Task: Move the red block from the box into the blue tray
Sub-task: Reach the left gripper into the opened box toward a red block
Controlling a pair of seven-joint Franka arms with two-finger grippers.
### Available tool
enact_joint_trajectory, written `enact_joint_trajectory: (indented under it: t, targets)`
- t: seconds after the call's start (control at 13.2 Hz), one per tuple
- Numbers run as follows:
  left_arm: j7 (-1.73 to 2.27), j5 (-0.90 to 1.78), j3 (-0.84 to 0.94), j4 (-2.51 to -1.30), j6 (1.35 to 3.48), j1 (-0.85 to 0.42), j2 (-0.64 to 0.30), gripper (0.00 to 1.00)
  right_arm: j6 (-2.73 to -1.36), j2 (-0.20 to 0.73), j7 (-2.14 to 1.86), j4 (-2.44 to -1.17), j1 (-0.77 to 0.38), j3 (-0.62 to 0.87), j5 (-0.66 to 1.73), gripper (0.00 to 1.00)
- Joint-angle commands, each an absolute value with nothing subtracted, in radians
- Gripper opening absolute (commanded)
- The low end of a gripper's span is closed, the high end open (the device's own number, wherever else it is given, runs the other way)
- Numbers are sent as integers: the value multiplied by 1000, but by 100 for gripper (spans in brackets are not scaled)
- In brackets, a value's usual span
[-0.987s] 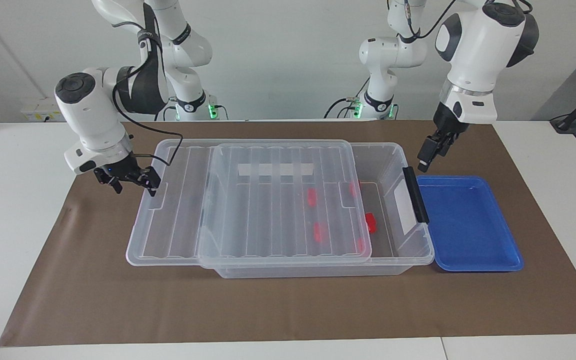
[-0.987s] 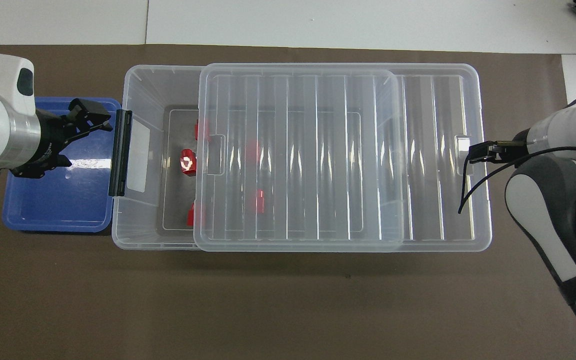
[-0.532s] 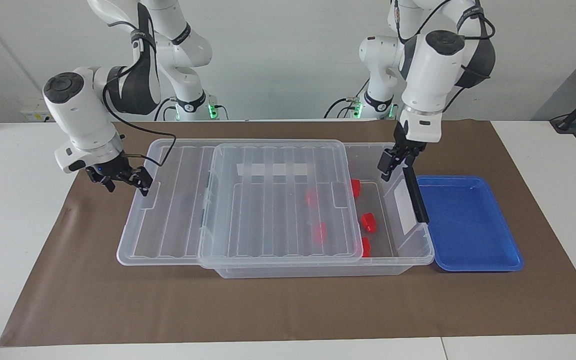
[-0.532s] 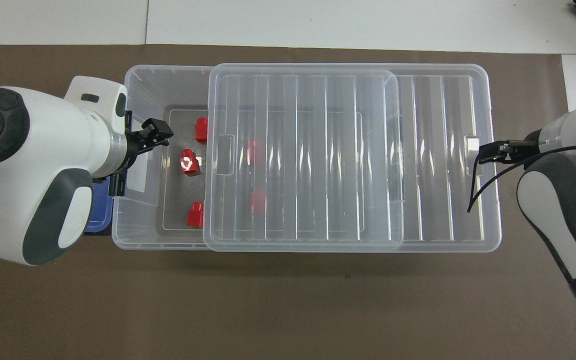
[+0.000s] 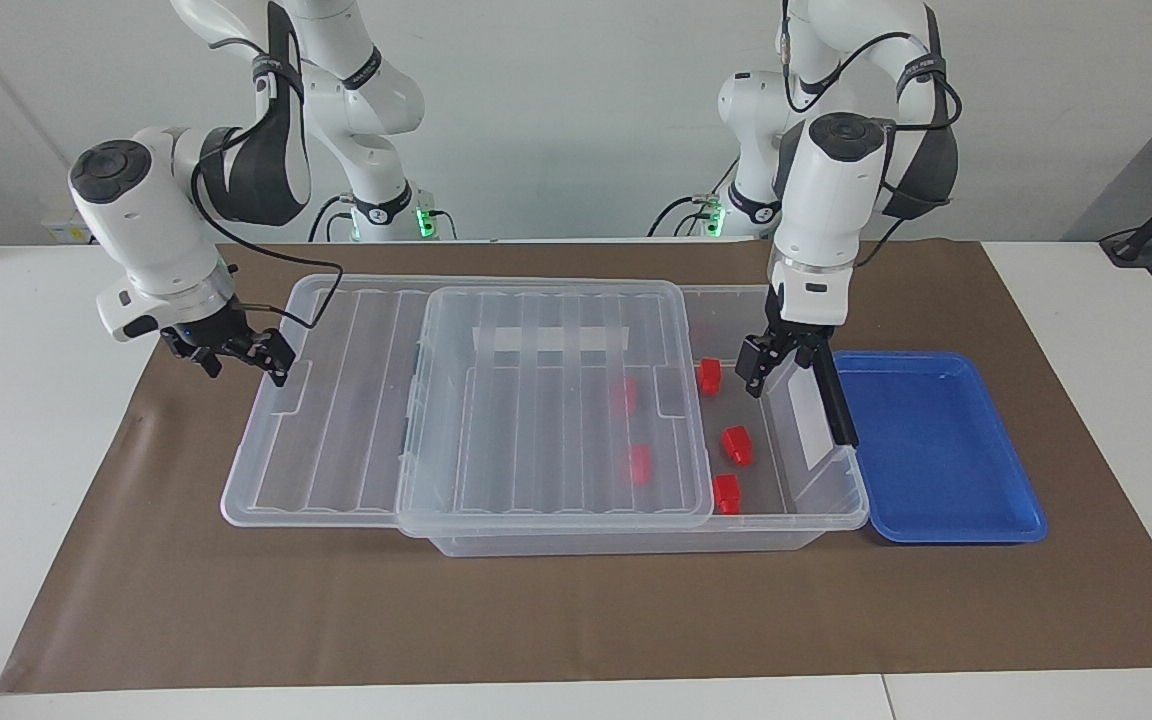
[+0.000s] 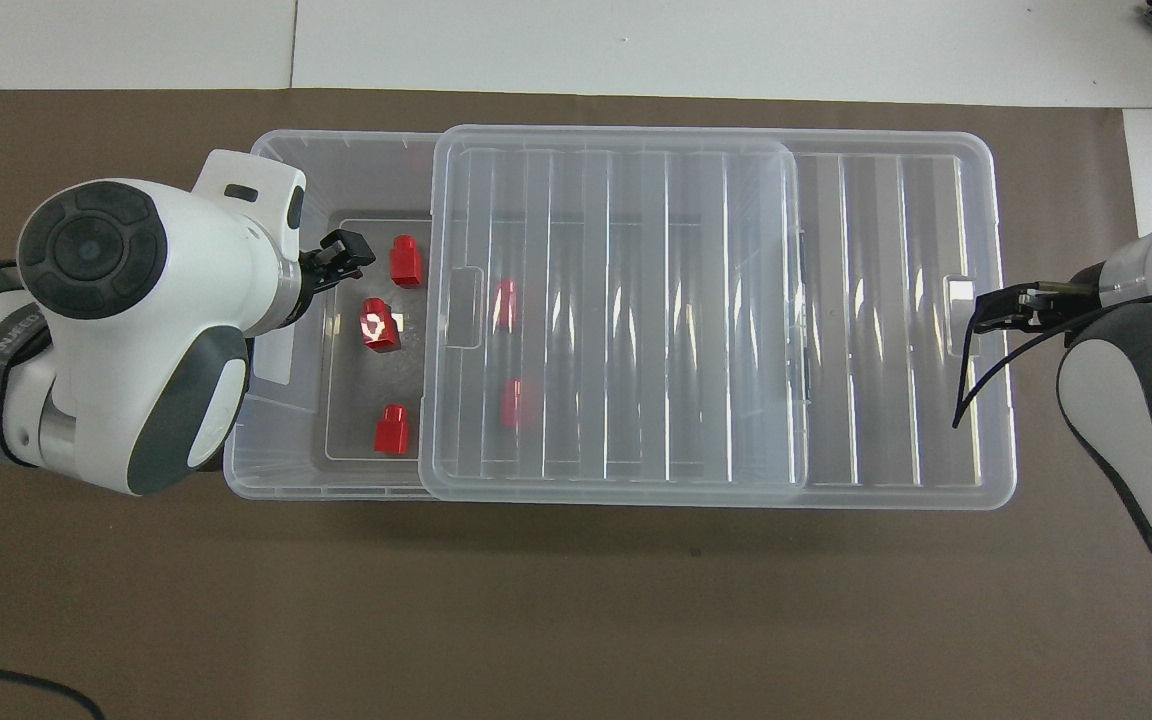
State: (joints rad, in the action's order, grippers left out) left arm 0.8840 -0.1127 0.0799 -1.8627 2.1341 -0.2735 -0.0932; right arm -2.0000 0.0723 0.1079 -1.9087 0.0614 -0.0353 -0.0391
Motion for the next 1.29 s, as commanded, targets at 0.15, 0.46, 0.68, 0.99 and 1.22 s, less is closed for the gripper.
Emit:
enact_joint_trajectory:
  t: [0.15, 0.46, 0.68, 0.99, 1.22]
  targets:
    - [897, -160, 64, -1914, 2230, -295, -117, 100, -1980, 60, 92, -1907, 77, -37, -61, 100]
    - [897, -199, 64, -1934, 2264, -298, -146, 100, -1979, 60, 94, -1907, 78, -37, -86, 100]
    - [899, -244, 64, -1933, 2289, -325, -182, 100, -1977, 60, 94, -1905, 78, -35, -94, 100]
    - [897, -308, 64, -1927, 2333, -356, -261, 100, -1977, 58, 94, -1901, 77, -35, -106, 100]
    - [890, -353, 64, -1933, 2359, -356, -294, 100, -1977, 58, 94, -1901, 75, -35, -126, 100]
